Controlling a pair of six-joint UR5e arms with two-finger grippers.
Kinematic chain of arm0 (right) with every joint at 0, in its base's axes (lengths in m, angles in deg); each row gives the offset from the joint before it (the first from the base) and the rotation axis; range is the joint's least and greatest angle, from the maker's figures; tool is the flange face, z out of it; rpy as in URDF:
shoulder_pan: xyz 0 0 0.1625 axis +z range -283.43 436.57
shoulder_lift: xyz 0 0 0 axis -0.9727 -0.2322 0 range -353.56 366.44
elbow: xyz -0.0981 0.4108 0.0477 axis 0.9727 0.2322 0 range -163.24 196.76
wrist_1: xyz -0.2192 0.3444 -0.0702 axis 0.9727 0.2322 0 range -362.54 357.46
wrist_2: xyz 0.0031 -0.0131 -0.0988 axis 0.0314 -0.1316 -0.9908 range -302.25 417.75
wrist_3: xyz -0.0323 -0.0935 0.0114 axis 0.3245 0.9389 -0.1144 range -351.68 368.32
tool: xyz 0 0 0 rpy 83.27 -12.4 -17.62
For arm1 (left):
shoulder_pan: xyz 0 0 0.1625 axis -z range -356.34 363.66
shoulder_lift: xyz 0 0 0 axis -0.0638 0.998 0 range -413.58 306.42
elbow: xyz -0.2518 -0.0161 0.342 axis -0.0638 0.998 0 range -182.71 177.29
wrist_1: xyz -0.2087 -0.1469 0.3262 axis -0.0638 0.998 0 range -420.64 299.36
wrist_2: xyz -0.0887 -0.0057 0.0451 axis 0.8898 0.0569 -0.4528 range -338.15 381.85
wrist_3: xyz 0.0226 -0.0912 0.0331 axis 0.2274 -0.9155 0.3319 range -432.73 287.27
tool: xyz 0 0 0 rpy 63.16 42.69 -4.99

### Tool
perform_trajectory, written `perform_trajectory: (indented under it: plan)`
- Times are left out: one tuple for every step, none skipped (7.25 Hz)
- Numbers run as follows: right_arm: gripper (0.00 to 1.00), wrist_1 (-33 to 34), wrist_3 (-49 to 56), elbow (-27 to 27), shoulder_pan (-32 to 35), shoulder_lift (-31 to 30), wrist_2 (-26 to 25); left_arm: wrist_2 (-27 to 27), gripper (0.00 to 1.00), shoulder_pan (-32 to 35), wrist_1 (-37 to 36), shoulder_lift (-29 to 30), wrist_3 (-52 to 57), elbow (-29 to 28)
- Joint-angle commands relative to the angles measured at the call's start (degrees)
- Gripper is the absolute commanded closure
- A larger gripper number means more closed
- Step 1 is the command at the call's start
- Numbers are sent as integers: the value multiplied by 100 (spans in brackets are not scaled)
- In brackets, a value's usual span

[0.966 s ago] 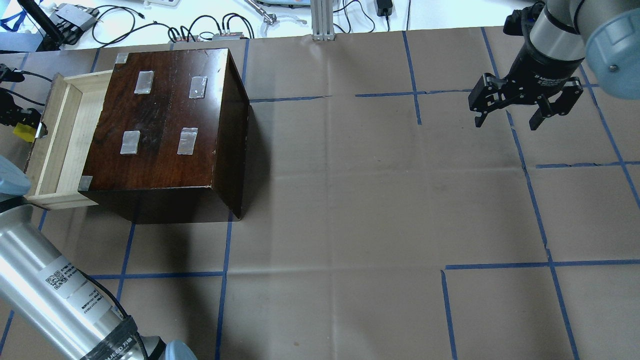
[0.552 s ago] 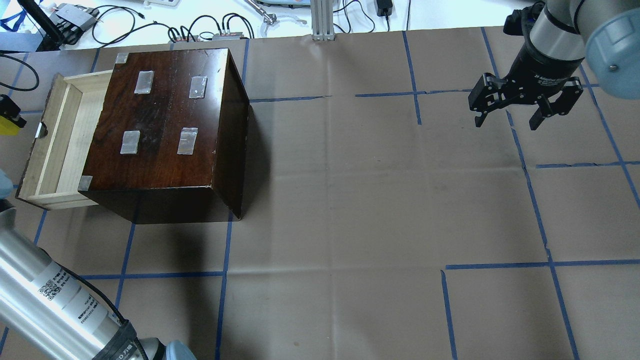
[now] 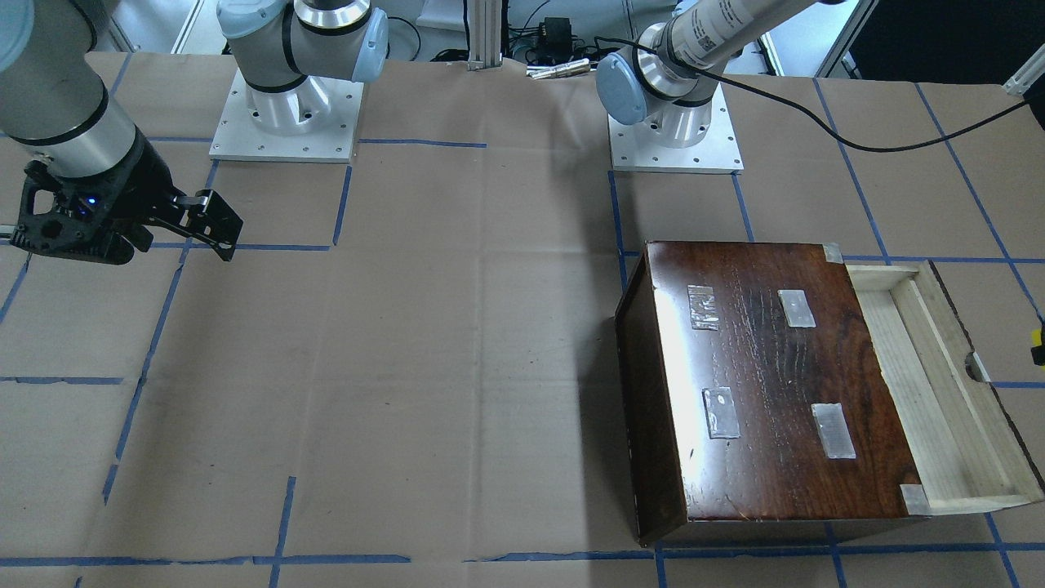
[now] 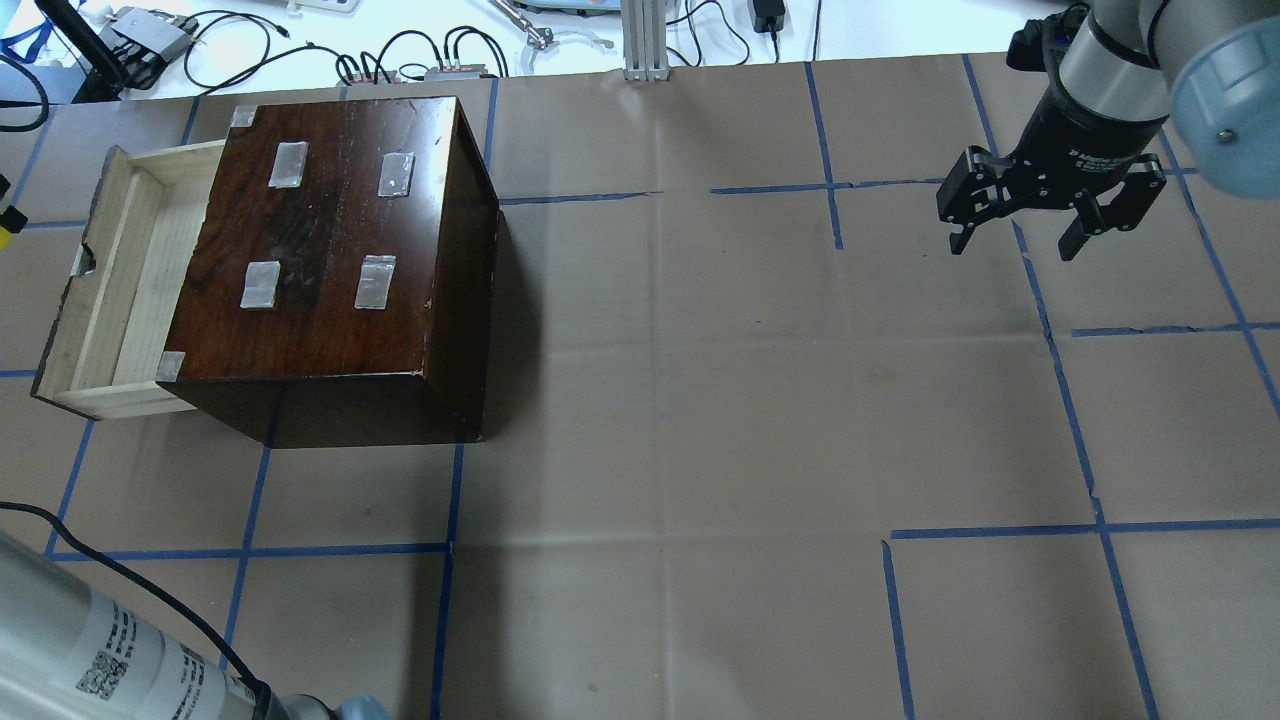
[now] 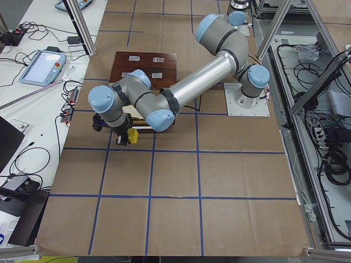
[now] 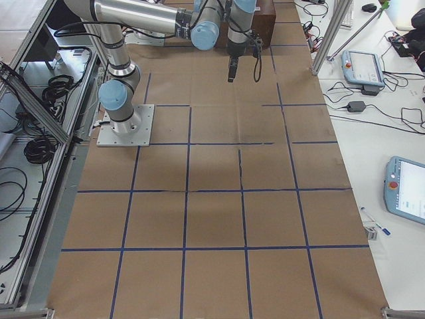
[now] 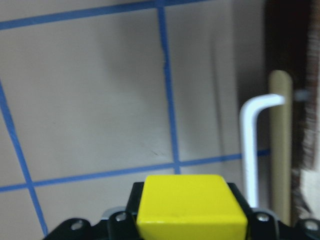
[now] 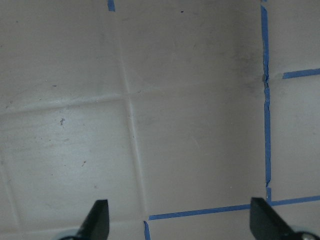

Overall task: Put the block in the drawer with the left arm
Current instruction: 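Lift the yellow cube and carry it over the open drawer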

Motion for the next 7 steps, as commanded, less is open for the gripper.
perform_trajectory:
  plan:
    - [0, 0, 8, 0, 0, 0, 0, 29, 100, 421, -520, -660, -675, 1265]
    - [0, 0, -1, 0, 0, 0, 0, 20, 100, 588, -786, -670, -746, 1522]
    - [0, 0, 8, 0, 0, 0, 0, 98, 100, 668, -797, -635, -1043, 1612]
    - [0, 0, -1, 8, 0, 0, 0, 160, 100, 712, -841, -539, -1089, 1639]
    - [0, 0, -1, 9, 0, 0, 0, 161, 100, 765, -989, -381, -1090, 1648]
    - [0, 0, 8, 0, 0, 0, 0, 161, 100, 809, -1095, -267, -1072, 1648]
    - [0, 0, -1, 0, 0, 0, 0, 161, 100, 809, -1227, -196, -1063, 1622]
